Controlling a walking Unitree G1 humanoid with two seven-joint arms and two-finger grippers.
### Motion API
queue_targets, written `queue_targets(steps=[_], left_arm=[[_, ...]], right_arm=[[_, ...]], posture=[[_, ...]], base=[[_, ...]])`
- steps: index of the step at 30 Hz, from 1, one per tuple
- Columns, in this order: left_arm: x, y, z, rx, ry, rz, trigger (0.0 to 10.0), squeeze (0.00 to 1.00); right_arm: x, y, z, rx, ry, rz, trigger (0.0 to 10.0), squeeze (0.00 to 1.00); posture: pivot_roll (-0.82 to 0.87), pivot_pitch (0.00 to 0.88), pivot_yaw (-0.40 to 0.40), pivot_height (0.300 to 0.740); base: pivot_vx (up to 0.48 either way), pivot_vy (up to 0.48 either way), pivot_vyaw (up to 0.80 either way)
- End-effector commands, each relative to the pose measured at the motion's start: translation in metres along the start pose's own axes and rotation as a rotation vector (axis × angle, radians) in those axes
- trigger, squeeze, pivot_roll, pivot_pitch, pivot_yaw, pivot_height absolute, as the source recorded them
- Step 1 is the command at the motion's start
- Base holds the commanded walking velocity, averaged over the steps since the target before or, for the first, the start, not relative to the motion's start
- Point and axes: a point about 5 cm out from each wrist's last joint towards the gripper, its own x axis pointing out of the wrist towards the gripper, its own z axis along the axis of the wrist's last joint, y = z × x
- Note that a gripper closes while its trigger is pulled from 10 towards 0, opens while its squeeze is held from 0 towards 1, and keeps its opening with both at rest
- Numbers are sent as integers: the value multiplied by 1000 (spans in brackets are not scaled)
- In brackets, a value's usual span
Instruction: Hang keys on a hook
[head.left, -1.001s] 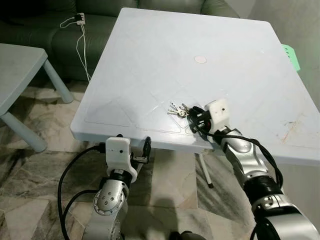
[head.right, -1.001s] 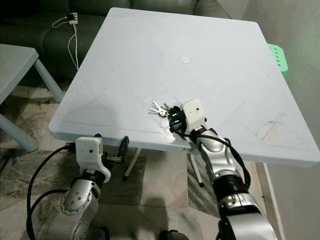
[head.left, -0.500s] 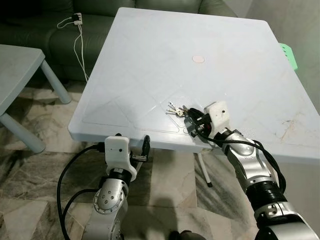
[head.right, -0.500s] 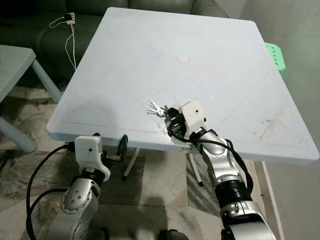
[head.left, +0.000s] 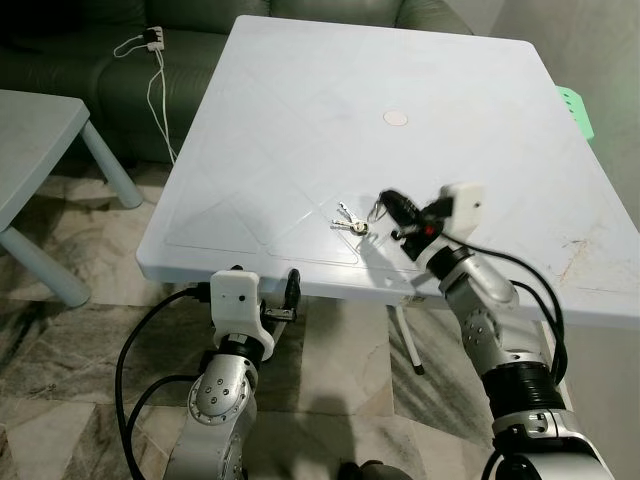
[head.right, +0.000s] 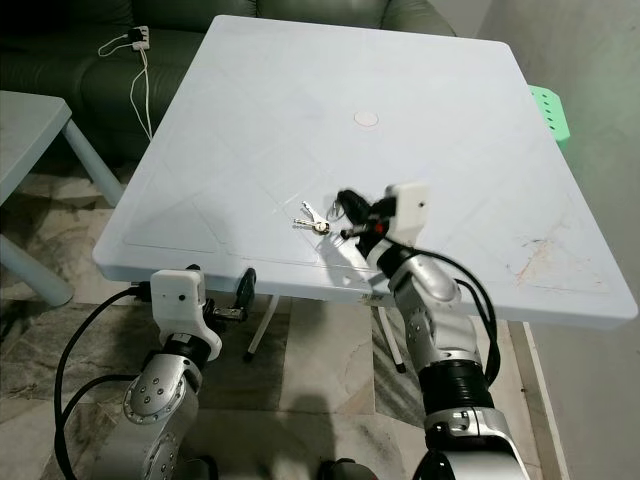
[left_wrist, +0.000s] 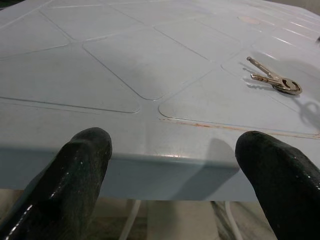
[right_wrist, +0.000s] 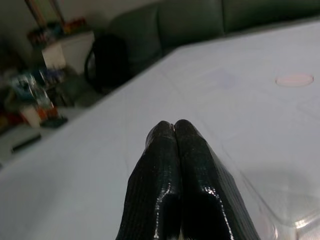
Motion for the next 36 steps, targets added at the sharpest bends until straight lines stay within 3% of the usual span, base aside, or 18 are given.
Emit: queue_targets(steps=[1,2,5,8,9,12,18,27,36], left_arm=[[5,-11,4,-49,-17,-18,10000,0],[7,-11,5,-51,-22,-18,10000,0],[9,-11,6,-49,-27,-21,10000,0],[12,-9,8,-44,-38,-21,10000,0],[15,-7,12,-52,-52,-18,10000,0],[21,-1,18,-69,-77,-6,10000,0],[32,14,35,-52,-146,11,10000,0],[40,29,43,-42,-191,21,10000,0],[39,41,33,-29,-183,24,10000,0]], right_arm=[[-3,-4,5,49,-28,-39,10000,0],[-3,-4,14,93,-75,-61,10000,0],[-2,-3,22,96,-105,-66,10000,0],[-4,-5,34,51,-146,-88,10000,0],[-5,-7,41,-31,-161,-101,10000,0],[-8,-8,48,-158,-174,-126,10000,0],[-21,-12,59,-270,-205,-190,10000,0],[-46,-18,52,-355,-168,-245,10000,0],[-73,-39,23,-437,-15,-415,10000,0]], posture=[[24,156,-110,740],[23,156,-110,740],[17,153,-107,740],[16,150,-104,740],[13,149,-103,740],[8,144,-101,740],[0,136,-95,740],[-15,125,-80,740],[-19,99,-58,740]], base=[[0,0,0],[0,0,0],[0,0,0],[0,0,0],[0,0,0],[0,0,0],[0,0,0],[0,0,0],[0,0,0]])
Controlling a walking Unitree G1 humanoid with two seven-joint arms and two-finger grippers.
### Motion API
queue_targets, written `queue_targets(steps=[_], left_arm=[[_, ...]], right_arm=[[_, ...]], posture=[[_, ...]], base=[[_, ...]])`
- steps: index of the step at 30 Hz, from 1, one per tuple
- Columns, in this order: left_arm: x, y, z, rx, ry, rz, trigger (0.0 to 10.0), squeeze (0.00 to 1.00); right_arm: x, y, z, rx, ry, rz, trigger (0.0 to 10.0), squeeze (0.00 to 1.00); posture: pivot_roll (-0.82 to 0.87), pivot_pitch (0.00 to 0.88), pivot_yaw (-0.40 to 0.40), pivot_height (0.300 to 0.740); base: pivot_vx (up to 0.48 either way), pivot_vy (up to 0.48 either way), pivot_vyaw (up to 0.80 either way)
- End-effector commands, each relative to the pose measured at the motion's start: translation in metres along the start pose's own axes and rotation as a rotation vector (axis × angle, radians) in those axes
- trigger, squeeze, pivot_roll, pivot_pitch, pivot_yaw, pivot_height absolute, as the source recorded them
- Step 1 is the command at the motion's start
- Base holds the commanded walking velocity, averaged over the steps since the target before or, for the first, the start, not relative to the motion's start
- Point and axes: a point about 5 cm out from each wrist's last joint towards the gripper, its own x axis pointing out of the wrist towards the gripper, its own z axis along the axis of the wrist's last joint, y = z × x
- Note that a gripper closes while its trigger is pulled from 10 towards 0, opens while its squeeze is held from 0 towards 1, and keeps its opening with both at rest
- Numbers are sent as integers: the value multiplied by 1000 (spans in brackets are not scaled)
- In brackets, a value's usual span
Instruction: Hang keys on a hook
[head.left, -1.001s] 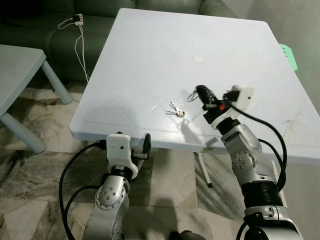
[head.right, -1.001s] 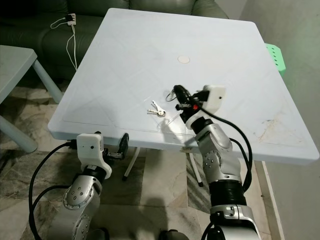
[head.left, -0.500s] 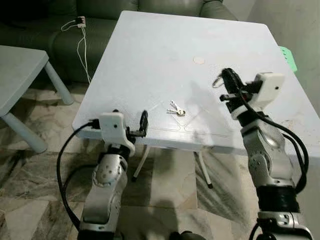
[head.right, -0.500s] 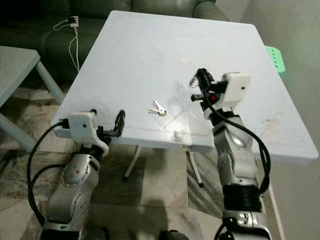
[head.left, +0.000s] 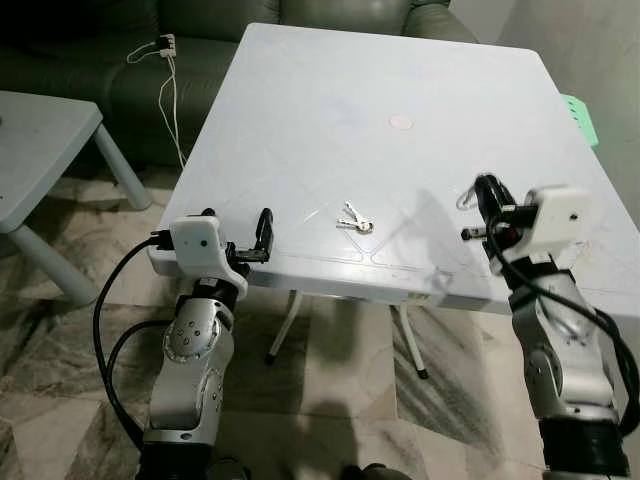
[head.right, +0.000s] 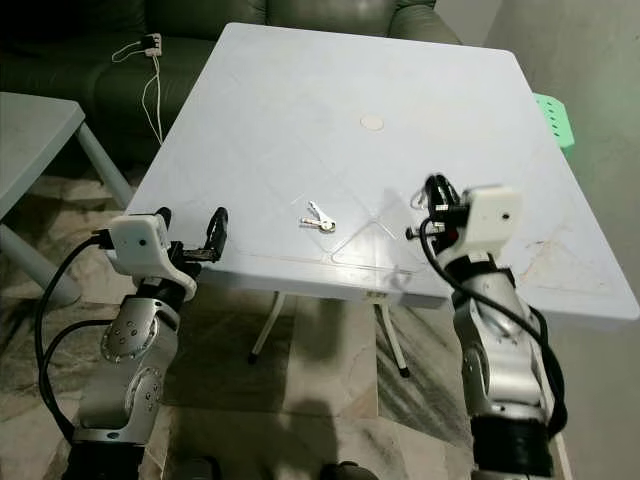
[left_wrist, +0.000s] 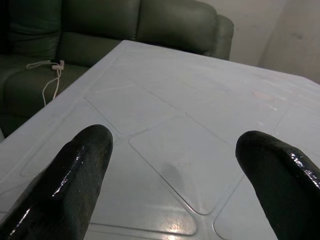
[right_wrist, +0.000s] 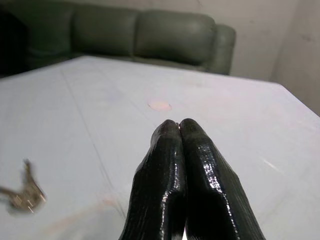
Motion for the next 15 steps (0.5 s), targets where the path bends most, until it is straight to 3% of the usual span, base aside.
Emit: queue_targets(steps=[1,15], left_arm=[[-2,4,-4,-2,8,2,10000,0],[5,12,-8,-29,7,28,10000,0]], right_arm=[[-4,-5,-6,-24,36,-41,10000,0],[-14,3,-14,-9,69,-95,10000,0]], posture=[[-18,97,-57,740],[-36,59,-32,740]], base=[[0,0,0],[0,0,-746]])
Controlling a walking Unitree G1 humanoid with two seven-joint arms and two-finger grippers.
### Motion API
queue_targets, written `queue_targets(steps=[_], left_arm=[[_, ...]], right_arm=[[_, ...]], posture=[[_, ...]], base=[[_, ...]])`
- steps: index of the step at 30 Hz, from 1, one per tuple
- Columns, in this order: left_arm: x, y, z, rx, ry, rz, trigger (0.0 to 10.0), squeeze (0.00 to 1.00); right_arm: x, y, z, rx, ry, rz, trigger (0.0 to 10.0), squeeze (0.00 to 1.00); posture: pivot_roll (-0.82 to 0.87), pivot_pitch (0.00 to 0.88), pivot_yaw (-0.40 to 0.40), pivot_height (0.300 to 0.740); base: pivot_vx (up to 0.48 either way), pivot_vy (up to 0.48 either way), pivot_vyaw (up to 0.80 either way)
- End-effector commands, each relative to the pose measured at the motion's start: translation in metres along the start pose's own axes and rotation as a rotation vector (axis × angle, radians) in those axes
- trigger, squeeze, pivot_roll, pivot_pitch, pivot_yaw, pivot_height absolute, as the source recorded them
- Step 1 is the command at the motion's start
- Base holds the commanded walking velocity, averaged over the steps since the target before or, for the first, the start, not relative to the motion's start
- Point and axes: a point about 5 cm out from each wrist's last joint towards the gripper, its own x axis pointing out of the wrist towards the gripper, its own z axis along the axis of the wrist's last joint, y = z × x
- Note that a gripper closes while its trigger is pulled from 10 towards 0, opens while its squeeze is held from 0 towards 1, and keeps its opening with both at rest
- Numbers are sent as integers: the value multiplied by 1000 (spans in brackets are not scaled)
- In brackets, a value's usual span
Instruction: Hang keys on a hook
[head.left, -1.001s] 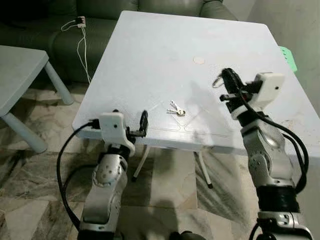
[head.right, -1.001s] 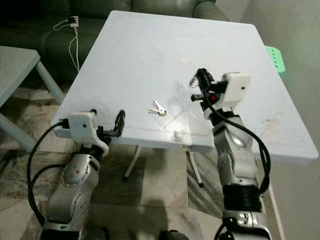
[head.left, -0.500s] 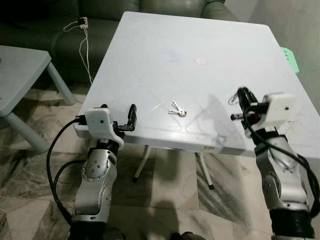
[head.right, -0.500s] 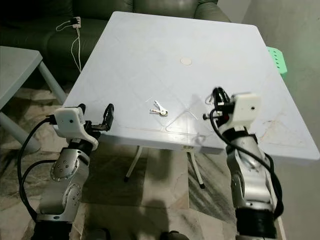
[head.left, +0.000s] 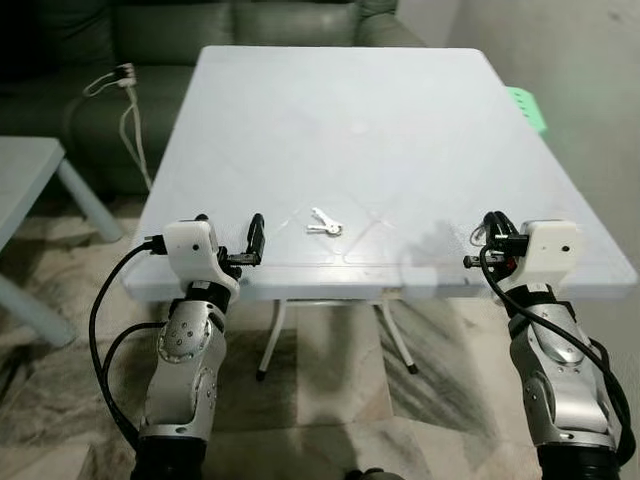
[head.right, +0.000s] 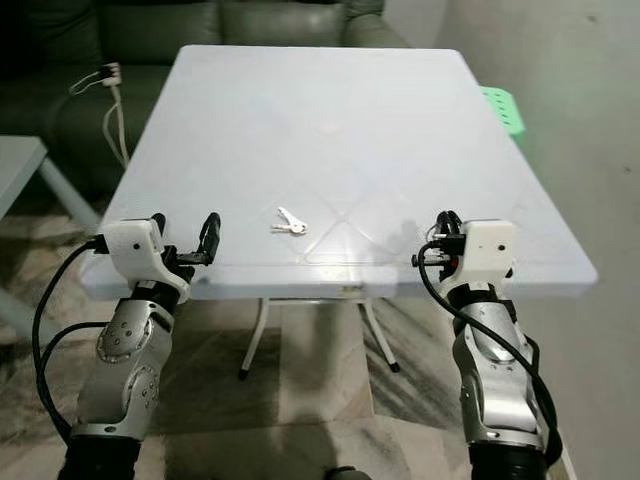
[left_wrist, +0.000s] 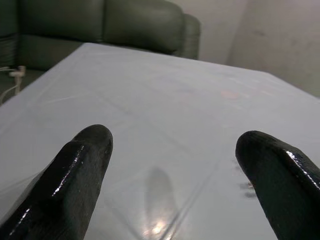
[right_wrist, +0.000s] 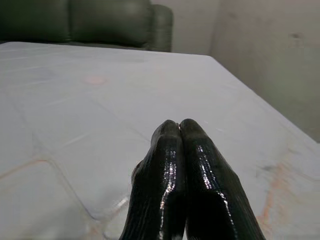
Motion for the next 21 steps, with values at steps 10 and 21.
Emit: queue_targets(steps=[10,21], left_arm=[[5,-1,1,8,-21,5,10000,0],[5,0,-2,-55,-12,35,10000,0]], right_arm=[[-1,9,3,-3,-9,9,10000,0],[0,13,3,-3,-5,32,10000,0]], posture=[[-32,35,-34,740],[-28,25,-44,740]], base=[[0,0,-749],[0,-300,-745]])
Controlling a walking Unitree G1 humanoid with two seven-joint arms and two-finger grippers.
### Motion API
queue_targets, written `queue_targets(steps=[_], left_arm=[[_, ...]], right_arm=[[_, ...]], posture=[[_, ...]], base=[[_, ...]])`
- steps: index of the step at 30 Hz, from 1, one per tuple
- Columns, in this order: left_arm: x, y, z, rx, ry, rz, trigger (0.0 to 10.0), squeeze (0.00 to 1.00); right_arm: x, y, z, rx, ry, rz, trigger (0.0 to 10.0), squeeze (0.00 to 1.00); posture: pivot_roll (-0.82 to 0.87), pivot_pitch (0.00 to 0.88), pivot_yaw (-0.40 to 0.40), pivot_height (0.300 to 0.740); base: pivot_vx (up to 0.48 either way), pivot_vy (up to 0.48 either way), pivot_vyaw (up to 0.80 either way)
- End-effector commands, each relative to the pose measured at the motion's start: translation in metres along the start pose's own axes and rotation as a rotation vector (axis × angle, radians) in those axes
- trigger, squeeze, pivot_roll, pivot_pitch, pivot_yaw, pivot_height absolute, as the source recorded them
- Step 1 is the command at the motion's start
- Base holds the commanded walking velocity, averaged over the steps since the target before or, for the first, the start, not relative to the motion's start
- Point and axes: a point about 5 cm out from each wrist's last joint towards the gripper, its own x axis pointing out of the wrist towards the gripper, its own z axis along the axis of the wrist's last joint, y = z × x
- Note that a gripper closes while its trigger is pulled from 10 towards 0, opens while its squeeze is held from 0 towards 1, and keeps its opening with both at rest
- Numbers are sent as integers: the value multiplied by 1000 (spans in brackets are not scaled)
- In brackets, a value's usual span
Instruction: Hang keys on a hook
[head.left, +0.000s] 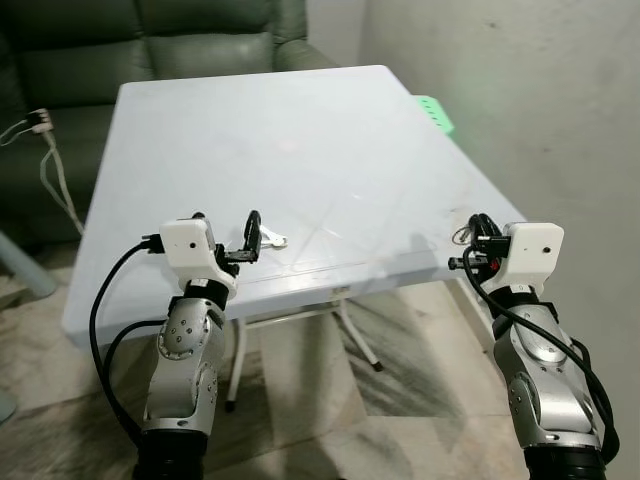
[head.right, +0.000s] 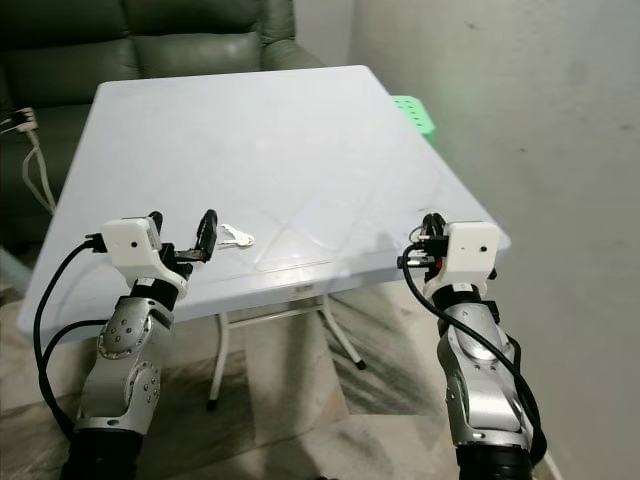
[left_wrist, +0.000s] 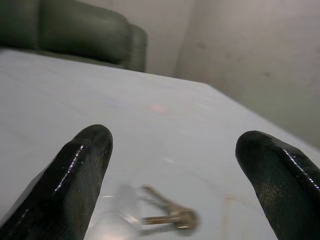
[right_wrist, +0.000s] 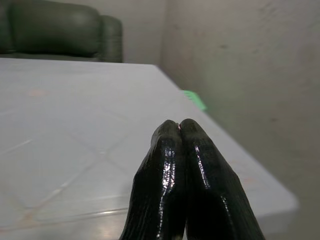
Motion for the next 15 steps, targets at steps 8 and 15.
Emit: queue_targets(steps=[8,15], left_arm=[[4,0,1,1,11,11,10000,0],[5,-3,3,24,-1,-1,10000,0]], right_arm=[[-2,1,5,-16,-10,27,10000,0],[-2,3,5,-16,-10,33,10000,0]], posture=[[-29,23,-47,740],[-30,25,-47,740]], base=[[0,0,-750],[0,0,-750]])
